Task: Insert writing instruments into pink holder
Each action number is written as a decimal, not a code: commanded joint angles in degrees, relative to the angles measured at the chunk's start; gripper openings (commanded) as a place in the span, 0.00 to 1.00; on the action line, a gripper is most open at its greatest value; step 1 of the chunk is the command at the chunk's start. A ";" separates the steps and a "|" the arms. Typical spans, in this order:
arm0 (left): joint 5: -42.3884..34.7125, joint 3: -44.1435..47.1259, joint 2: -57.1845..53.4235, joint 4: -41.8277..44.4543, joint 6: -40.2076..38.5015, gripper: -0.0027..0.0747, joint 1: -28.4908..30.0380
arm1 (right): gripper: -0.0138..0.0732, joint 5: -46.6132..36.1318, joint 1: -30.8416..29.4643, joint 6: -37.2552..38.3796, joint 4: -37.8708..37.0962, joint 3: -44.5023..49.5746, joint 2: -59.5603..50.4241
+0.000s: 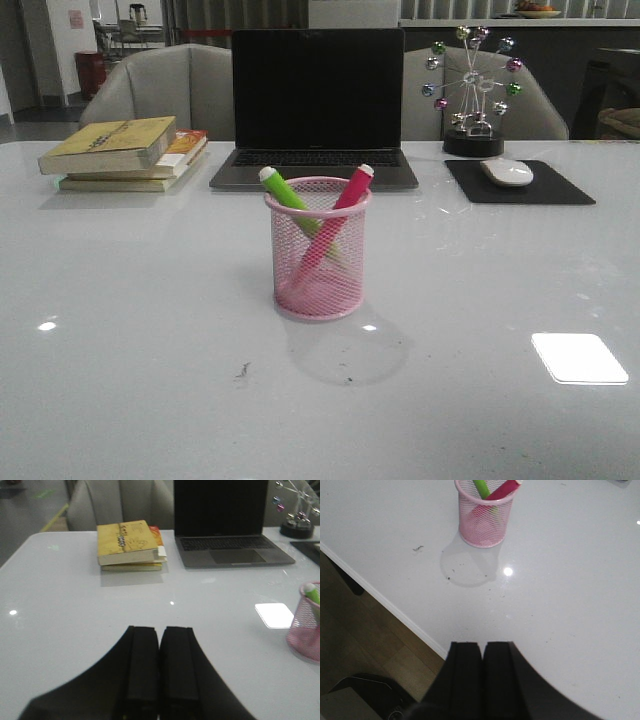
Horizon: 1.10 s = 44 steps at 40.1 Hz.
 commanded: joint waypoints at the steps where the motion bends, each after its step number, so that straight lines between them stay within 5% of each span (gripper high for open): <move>1: -8.16 2.99 -4.27 -1.19 -0.51 0.15 2.62 | 0.19 -4.19 -0.20 0.03 -0.93 -1.41 -0.14; 13: -16.13 11.50 -12.98 -2.26 -0.51 0.15 4.93 | 0.19 -4.19 -0.20 0.03 -0.93 -1.41 -0.14; 44: -16.24 11.36 -12.90 -2.26 -0.51 0.15 4.93 | 0.19 -4.22 -0.20 0.03 -0.93 -1.41 -0.14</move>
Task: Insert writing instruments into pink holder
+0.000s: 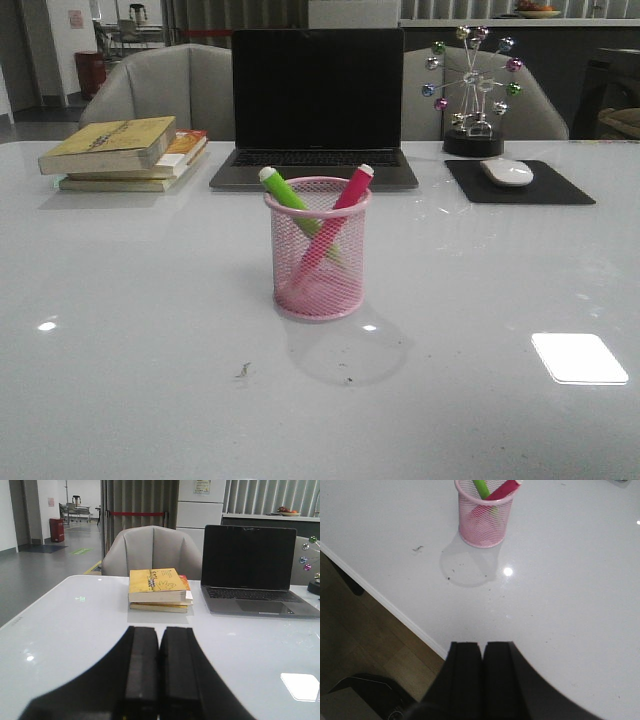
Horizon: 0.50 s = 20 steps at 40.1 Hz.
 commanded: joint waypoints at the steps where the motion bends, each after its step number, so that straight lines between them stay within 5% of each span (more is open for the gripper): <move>1: -5.41 0.00 -0.95 -0.58 -0.51 0.15 0.05 | 0.19 -4.22 -0.20 -0.07 -0.93 -1.41 -0.14; 12: -5.32 0.00 -0.95 -0.58 -0.51 0.15 0.05 | 0.19 -5.19 -1.19 -1.26 -1.20 0.02 -3.28; 20: -5.32 0.00 -0.95 -0.58 -0.51 0.15 0.05 | 0.19 -14.65 -11.48 -1.47 -1.20 8.74 -13.61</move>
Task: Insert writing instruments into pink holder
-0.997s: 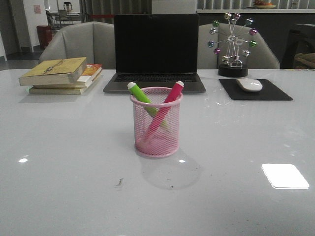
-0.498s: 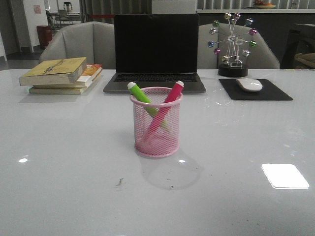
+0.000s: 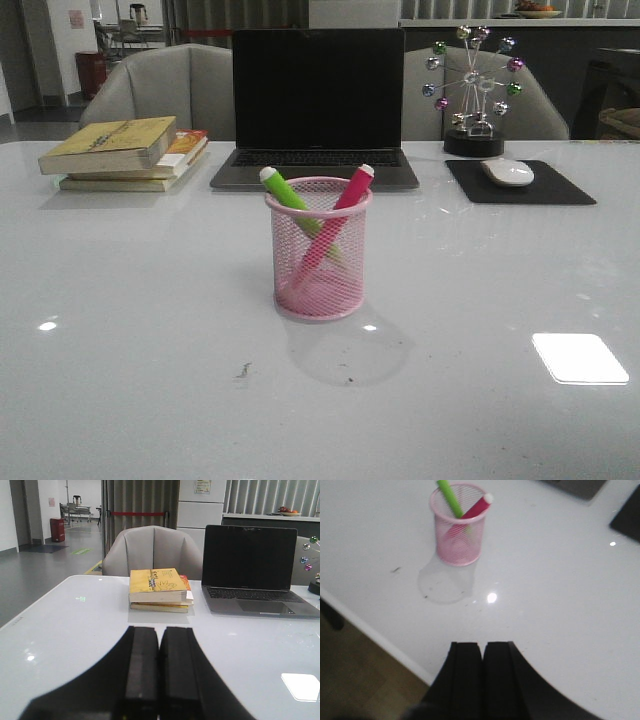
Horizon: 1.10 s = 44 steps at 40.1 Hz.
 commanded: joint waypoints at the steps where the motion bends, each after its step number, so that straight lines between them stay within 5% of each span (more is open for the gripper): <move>1: -5.32 0.00 -0.95 -0.58 -0.51 0.15 -0.01 | 0.19 -9.64 -5.58 -0.66 -0.88 3.28 -5.45; 11: -5.32 0.00 -0.95 -0.58 -0.51 0.15 -0.01 | 0.19 -26.75 -19.09 -0.60 -0.77 19.53 -20.63; 20: -5.32 0.00 -0.95 -0.58 -0.51 0.15 -0.01 | 0.19 -38.51 -25.17 0.03 1.41 29.18 -27.75; 44: -5.32 0.00 -0.95 -0.58 -0.51 0.15 -0.01 | 0.19 -38.08 -26.04 0.03 3.98 29.43 -28.83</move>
